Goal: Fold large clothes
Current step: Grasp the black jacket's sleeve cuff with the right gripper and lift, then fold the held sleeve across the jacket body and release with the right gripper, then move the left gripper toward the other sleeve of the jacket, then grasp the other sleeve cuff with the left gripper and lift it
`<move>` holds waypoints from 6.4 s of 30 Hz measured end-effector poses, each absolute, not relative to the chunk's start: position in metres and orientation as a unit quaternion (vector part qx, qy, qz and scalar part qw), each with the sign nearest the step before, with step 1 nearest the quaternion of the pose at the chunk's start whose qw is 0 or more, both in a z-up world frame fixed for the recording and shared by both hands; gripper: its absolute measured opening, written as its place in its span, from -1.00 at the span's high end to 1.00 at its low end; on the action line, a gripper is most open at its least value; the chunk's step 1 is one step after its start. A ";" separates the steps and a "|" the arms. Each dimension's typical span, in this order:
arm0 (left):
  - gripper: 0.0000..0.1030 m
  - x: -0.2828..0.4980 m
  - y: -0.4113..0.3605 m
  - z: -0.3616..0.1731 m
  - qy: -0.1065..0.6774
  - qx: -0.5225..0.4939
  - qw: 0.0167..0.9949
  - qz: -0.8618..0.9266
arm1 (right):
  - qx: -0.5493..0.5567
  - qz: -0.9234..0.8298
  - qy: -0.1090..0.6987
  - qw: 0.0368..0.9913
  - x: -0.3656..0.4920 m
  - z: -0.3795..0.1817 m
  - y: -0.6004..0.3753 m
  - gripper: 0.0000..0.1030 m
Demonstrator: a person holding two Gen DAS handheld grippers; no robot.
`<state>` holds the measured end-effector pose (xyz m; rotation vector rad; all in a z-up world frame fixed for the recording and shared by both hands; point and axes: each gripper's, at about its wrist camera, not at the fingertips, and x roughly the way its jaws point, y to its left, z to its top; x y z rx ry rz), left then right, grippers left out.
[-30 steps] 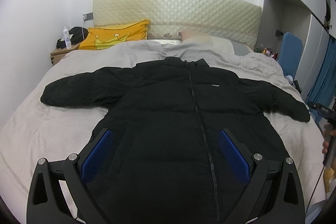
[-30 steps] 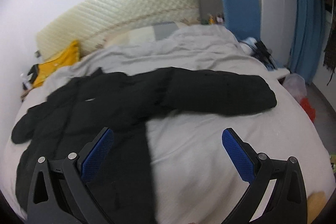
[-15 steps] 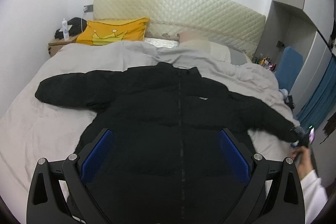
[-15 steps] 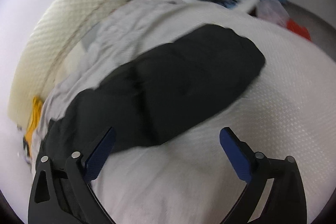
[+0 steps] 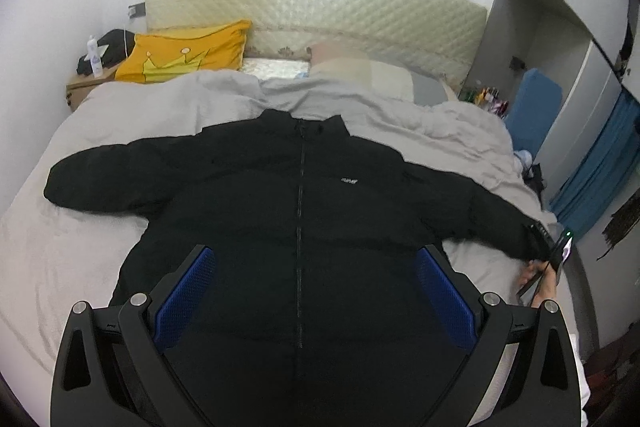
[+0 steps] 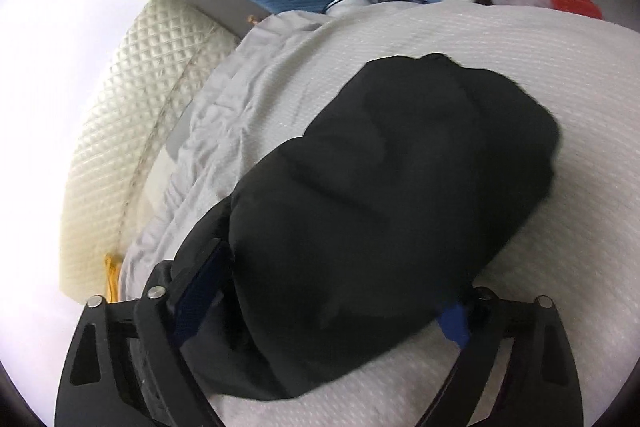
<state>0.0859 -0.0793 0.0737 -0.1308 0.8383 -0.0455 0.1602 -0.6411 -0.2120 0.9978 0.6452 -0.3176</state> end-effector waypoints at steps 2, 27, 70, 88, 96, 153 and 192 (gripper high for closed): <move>-0.95 0.092 -0.080 0.068 0.410 -0.072 0.909 -0.019 | 0.467 -0.149 0.300 0.818 0.165 -0.215 -0.641 -0.55; -0.95 0.065 -0.017 0.045 0.334 -0.008 0.942 -0.026 | 0.216 -0.076 0.236 0.944 0.193 0.061 -0.519 0.85; -0.95 0.097 0.131 -0.058 0.337 -0.066 0.939 0.026 | -0.077 0.201 0.363 0.906 0.248 -0.100 0.035 0.52; -0.95 0.088 0.117 -0.023 0.339 -0.078 0.938 0.014 | -0.010 0.223 0.370 0.902 0.208 -0.048 -0.015 -0.42; -0.95 0.063 0.091 0.010 0.325 -0.063 0.943 0.004 | 0.003 0.182 0.341 0.922 0.161 0.015 -0.072 -0.42; -0.95 0.071 0.114 0.017 0.337 -0.104 0.935 -0.041 | 0.051 0.074 0.229 0.969 -0.038 0.016 -0.230 -0.77; -0.93 0.226 0.539 -0.179 0.320 -0.428 0.842 0.068 | 0.040 0.011 0.285 0.958 0.026 -0.046 -0.179 -1.00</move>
